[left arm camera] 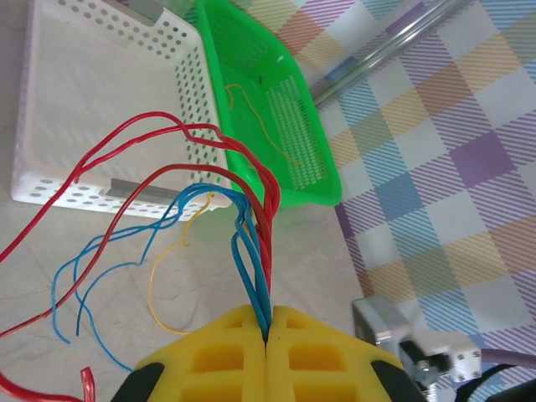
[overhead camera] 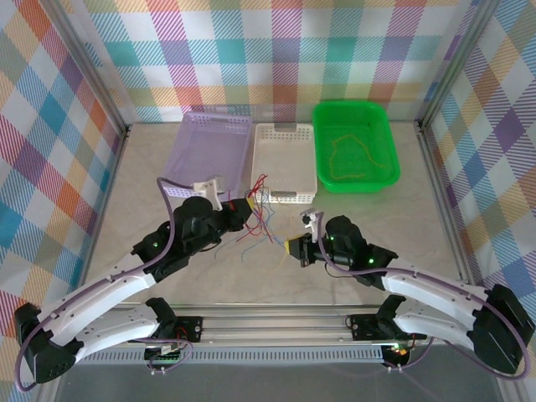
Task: Untangle the cables
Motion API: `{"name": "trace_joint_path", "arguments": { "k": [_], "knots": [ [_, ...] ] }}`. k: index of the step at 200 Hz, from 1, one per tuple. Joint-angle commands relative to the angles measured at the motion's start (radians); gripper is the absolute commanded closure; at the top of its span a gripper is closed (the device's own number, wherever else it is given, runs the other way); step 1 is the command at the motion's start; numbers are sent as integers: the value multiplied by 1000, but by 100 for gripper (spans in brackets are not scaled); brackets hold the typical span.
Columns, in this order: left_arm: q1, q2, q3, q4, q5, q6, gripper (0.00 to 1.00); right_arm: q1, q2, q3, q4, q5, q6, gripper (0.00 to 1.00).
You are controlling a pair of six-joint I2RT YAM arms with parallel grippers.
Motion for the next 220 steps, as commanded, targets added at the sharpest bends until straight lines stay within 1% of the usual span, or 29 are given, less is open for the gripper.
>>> {"name": "trace_joint_path", "arguments": {
  "k": [1, 26, 54, 72, 94, 115, 122, 133, 137, 141, 146, 153, 159, 175, 202, 220],
  "knots": [
    [-4, -44, -7, -50, -42, 48, 100, 2, -54, -19, -95, 100, -26, 100],
    [-3, -68, -9, -87, -56, 67, 100, -10, -128, -21, -189, 180, -22, 100],
    [-3, -84, -12, -116, -64, 80, 100, -73, -225, -25, -272, 184, -10, 100],
    [-3, -94, -17, -118, -65, 85, 100, -122, -268, -25, -314, 153, -10, 100],
    [-4, -104, -24, -118, -68, 88, 100, -154, -300, -23, -341, 121, -16, 100],
    [-3, -98, -33, -99, -51, 83, 100, -160, -317, -27, -309, 13, -44, 100],
    [-3, -94, -37, -86, -36, 81, 100, -160, -313, -22, -301, -19, -49, 91],
    [-3, -80, -40, -64, -15, 75, 100, -160, -304, -7, -289, -60, -56, 75],
    [-4, -73, -41, -55, -5, 74, 100, -160, -300, 1, -288, -71, -57, 65],
    [-3, -66, -41, -46, 4, 73, 100, -160, -298, 7, -289, -79, -59, 57],
    [-4, -57, -42, -34, 17, 73, 100, -160, -295, 16, -286, -89, -60, 51],
    [-3, -44, -41, -18, 35, 72, 100, -160, -294, 24, -271, -106, -62, 45],
    [-3, -32, -40, -5, 52, 72, 100, -160, -292, 32, -258, -118, -62, 43],
    [-4, -1, -37, 33, 89, 68, 100, -160, -279, 46, -198, -139, -43, 41],
    [-12, 46, -30, 88, 135, 62, 100, -160, -199, 84, -73, -202, 10, 41],
    [-20, 71, -14, 96, 153, 71, 100, -160, -131, 120, -5, -226, 43, 41]
  ]
}}
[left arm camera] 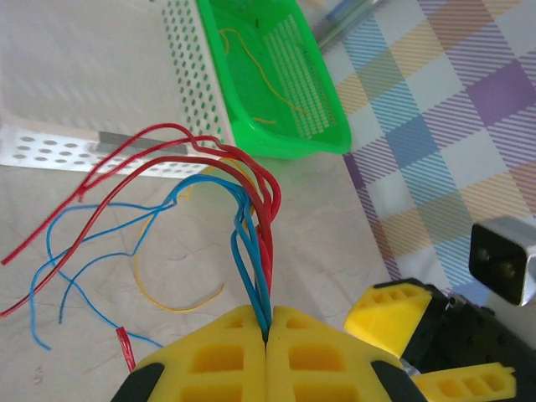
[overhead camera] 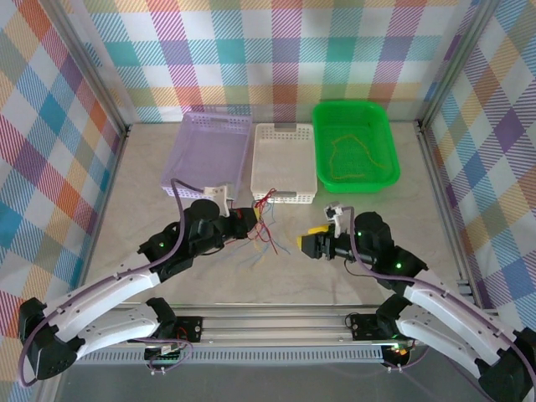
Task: Untangle the cables
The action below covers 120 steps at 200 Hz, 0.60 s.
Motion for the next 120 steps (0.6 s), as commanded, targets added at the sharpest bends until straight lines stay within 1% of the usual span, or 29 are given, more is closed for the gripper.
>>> {"name": "trace_joint_path", "arguments": {
  "k": [1, 60, 102, 120],
  "knots": [
    [-13, 20, 16, 80, 55, 17, 100, -2, 69, 70, 157, -76, 55, 41],
    [-59, 73, 17, 129, 79, 29, 100, -1, 232, 95, 373, -139, 143, 46],
    [-74, 75, 8, 161, 81, 28, 100, 2, 281, 95, 436, -127, 166, 48],
    [-78, 78, 4, 172, 86, 25, 100, 2, 291, 92, 452, -113, 175, 51]
  ]
}}
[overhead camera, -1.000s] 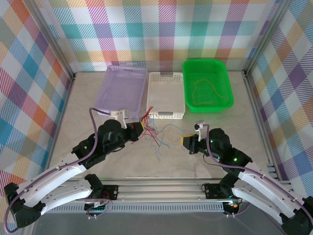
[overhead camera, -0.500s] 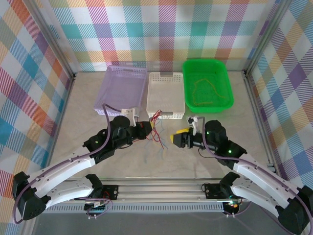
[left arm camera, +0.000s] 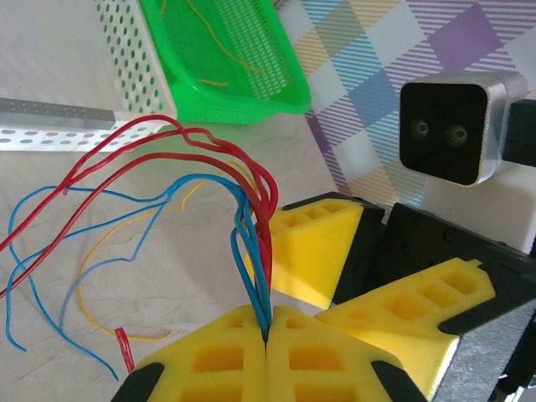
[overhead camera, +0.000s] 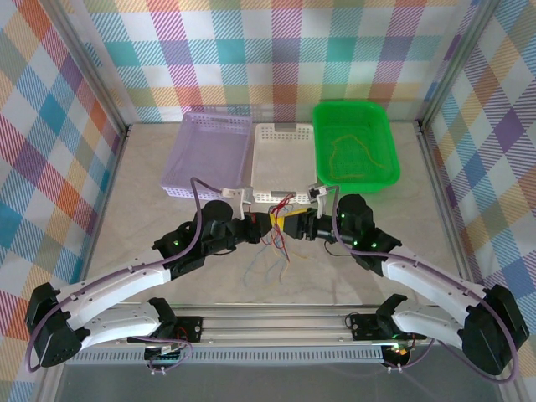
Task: Untangle the cables
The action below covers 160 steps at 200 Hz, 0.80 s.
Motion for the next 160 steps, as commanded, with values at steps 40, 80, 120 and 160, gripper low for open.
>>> {"name": "trace_joint_path", "arguments": {
  "k": [40, 80, 120, 160],
  "knots": [
    [-16, -1, -6, 86, 16, 8, 100, 7, 26, 18, 118, 12, 37, 54],
    [-20, 11, -6, 106, 30, 1, 100, 13, 32, 14, 133, 39, 42, 59],
    [-31, 11, -1, 113, 36, 6, 100, 13, 35, 10, 132, 88, 58, 63],
    [-34, 3, -4, 103, 36, 9, 100, 13, -2, -6, 142, 126, 77, 67]
  ]
}}
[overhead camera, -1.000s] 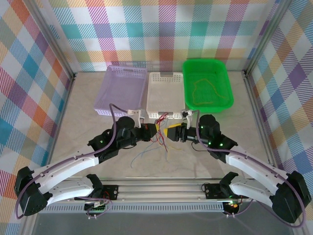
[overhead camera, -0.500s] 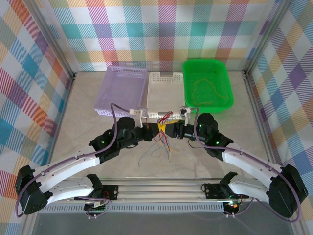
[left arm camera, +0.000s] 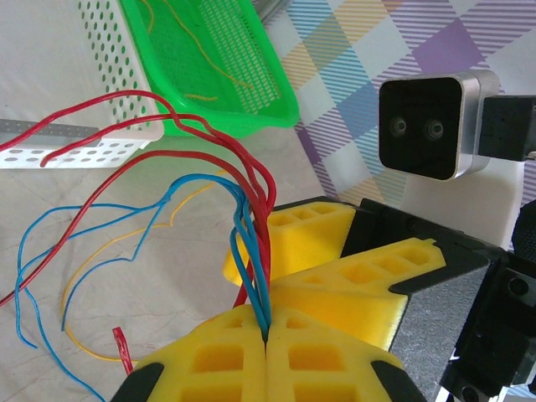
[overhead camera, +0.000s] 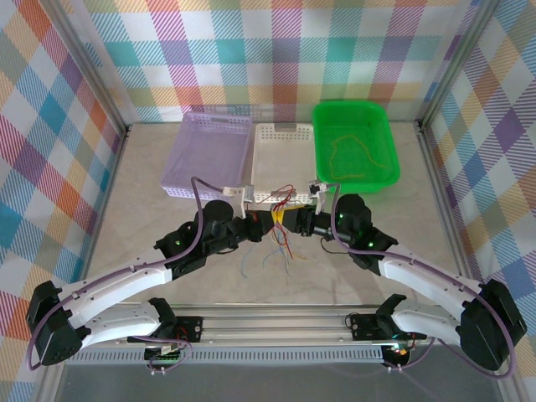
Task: Untangle the cables
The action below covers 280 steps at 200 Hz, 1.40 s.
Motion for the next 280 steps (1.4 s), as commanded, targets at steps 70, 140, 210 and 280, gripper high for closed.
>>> {"name": "trace_joint_path", "arguments": {
  "k": [70, 140, 210, 280],
  "knots": [
    [-31, -16, -10, 80, 58, 0, 100, 5, -9, -5, 92, 53, 52, 73],
    [-33, -91, -6, 10, 18, 30, 100, 3, -110, -32, -40, 153, -7, 96],
    [-31, -205, 7, -153, -55, 89, 100, -51, -228, -80, -188, 224, -17, 100],
    [-3, -302, 60, -422, -134, 181, 100, -172, -371, -113, -351, 221, -19, 100]
  ]
}}
